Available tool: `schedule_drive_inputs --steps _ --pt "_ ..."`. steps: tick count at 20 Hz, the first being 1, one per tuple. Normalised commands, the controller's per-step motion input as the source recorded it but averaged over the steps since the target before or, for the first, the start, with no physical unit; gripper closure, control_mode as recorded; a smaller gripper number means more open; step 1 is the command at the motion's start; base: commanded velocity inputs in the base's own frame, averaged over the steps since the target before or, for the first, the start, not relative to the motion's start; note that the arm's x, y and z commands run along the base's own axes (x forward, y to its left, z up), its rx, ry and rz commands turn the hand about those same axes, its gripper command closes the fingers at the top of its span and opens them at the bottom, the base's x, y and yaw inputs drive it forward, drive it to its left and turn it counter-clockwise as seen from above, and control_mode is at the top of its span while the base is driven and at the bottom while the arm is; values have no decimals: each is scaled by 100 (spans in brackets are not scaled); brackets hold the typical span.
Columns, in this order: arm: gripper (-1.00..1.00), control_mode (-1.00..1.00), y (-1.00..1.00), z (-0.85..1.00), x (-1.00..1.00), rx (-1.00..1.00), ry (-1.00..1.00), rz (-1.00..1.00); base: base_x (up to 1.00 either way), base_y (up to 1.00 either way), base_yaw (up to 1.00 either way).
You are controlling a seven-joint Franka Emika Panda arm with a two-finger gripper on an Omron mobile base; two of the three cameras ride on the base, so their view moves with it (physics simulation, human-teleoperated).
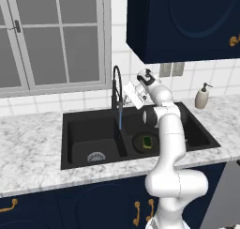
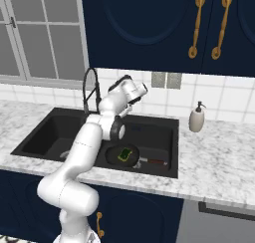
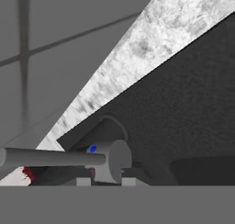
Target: Pick the pan and sponge and place them into the sink. Then turn on the water.
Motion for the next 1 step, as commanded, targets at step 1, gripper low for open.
schedule_drive_inputs --steps 1 --pt "100 -100 0 -20 -17 0 5 0 0 0 0"
